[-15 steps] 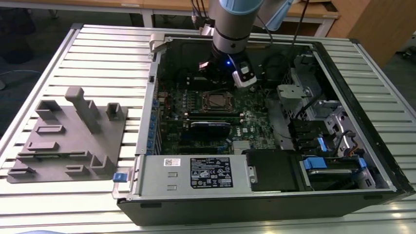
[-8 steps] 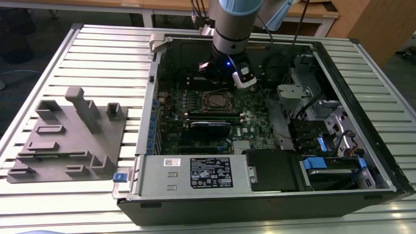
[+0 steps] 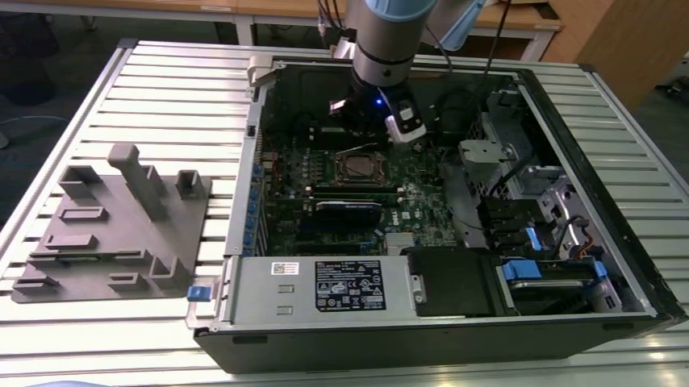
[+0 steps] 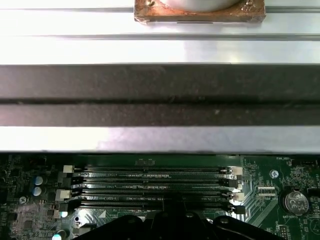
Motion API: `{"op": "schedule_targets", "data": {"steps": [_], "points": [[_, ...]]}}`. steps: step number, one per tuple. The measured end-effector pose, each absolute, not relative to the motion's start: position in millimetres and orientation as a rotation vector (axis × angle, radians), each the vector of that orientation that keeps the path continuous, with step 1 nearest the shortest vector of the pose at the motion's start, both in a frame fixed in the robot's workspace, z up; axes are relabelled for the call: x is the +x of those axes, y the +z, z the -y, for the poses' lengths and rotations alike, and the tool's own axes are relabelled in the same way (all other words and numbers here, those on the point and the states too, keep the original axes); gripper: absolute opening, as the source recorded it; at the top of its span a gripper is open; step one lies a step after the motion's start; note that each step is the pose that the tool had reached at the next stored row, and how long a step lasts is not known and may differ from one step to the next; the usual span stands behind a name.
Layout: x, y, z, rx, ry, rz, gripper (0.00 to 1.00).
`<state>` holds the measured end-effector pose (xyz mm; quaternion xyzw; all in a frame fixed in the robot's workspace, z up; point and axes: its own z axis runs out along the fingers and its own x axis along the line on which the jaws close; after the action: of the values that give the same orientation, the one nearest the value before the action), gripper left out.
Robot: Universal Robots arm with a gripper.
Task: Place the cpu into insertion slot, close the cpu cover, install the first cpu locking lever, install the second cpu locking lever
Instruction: 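Install the first cpu locking lever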
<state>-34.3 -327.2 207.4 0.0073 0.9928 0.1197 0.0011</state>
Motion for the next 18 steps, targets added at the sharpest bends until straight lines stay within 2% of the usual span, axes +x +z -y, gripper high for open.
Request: {"op": "schedule_targets", "data": {"steps": [8,18], "points": [[-35.9,209.2,329.1,0.023,0.417,-3.112,0.11],[-40.1,208.6,332.3,0.023,0.421,-3.111,0.11]]}}
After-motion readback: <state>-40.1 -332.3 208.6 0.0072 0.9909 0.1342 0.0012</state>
